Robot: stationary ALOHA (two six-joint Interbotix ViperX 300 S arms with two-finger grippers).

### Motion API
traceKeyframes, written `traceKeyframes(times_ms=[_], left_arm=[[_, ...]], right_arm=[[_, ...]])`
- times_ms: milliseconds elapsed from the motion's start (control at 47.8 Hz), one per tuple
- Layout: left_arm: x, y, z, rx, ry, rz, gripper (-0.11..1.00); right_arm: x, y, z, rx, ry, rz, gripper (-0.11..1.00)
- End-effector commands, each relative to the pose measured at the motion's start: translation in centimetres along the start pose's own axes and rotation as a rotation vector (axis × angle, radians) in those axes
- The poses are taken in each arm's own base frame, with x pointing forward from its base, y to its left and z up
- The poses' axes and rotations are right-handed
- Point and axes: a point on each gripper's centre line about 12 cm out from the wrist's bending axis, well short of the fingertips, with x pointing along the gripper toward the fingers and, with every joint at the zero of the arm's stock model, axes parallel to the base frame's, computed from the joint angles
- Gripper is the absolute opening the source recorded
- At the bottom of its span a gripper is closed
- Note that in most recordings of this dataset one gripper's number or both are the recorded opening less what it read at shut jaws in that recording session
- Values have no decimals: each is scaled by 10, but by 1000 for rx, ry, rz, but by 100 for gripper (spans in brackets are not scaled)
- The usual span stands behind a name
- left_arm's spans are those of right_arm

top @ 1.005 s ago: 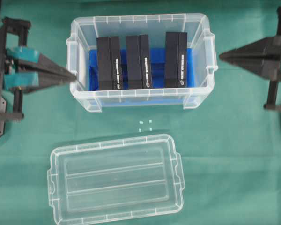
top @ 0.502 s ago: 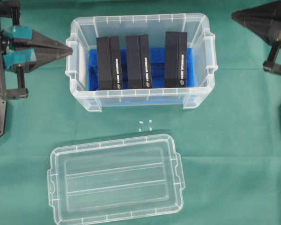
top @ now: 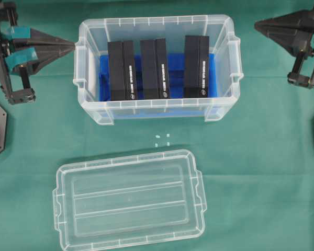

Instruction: Clamp the lid of the box with both arms, then lift and open it.

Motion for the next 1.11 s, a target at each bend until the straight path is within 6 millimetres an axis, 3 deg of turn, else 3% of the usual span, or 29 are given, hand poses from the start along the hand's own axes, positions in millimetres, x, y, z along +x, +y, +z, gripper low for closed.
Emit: traceKeyframes(times_ms=[0,460,691,1088], left_arm=[[-2,1,4,-7,-33,7,2],[-10,1,5,-14,-40,5,2],[-16,-11,6,-11,-35,-50,2],[-21,-27,9,-17,-43,-123,2]], right_arm=[[0,0,4,7,-17,3,0],[-1,0,4,18,-21,5,0],[-1,2,4,35,-22,13,0],[-2,26,6,20,-34,115,0]])
